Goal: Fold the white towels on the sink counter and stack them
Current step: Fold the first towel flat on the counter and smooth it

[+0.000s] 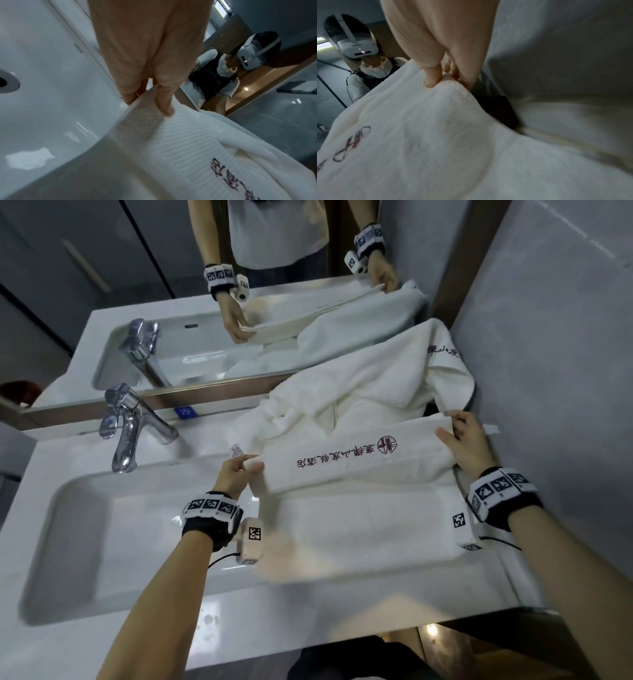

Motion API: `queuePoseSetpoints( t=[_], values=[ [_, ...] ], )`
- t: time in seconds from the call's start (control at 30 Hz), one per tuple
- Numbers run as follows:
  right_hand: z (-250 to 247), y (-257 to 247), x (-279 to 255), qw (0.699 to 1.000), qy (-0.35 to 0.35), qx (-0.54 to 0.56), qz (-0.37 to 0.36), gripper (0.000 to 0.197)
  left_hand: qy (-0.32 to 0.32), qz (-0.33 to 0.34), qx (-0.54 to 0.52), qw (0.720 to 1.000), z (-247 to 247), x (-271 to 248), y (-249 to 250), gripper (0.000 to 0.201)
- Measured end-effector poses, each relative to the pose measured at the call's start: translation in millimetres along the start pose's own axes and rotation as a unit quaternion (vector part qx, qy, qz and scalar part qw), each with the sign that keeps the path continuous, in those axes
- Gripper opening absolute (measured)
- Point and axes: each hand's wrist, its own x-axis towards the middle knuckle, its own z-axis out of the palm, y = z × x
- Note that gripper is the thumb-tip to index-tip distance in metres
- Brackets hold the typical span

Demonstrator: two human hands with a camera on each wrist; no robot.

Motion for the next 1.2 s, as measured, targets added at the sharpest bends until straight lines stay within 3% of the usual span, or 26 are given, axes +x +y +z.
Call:
queuePoseSetpoints(
  t=[0.13, 0.23, 0.3, 0.37, 0.53, 0.63, 0.7, 0.9, 1.0, 1.2],
  values=[
    [4, -8, 5, 0.999, -0.039, -0.033, 0.01, 0.033, 0.009, -0.035, -0.02, 0.999, 10, 3, -2, 0.01],
    [5, -7, 4, 0.994, -0.062, -0.059, 0.07, 0.039, -0.018, -0.102, 0.042, 0.994, 17, 3, -9, 0.031],
    [5, -5, 3, 0.991, -0.072, -0.077, 0.08, 0.037, -0.011, -0.107, 0.082, 0.991, 19, 3, -16, 0.034],
    [4, -7, 1, 0.996, -0.055, -0.053, 0.041, 0.032, 0.014, -0.045, 0.061, 0.997, 20, 1, -15, 0.028],
    [-10, -32, -8, 0.996, 0.031, 0.044, -0.07, 0.012, 0.062, 0.123, -0.031, 0.99, 6, -7, 16, 0.033],
    [-14, -48, -11, 0.986, 0.081, 0.08, -0.118, 0.021, 0.075, 0.186, -0.08, 0.977, 3, -8, 39, 0.023],
    [-13, -52, -11, 0.984, 0.084, 0.089, -0.129, 0.02, 0.064, 0.182, -0.105, 0.976, 6, -7, 45, 0.019],
    [-15, -37, -7, 0.987, 0.079, 0.08, -0.114, 0.018, 0.049, 0.152, -0.121, 0.98, 8, -11, 35, 0.036],
    [-14, -34, -4, 0.989, 0.073, 0.078, -0.104, 0.008, 0.055, 0.128, -0.122, 0.983, 10, -9, 34, 0.03],
    [4, -33, 25, 0.993, 0.069, 0.036, -0.093, 0.014, 0.118, 0.076, -0.101, 0.985, 17, 20, 39, 0.016]
  ],
)
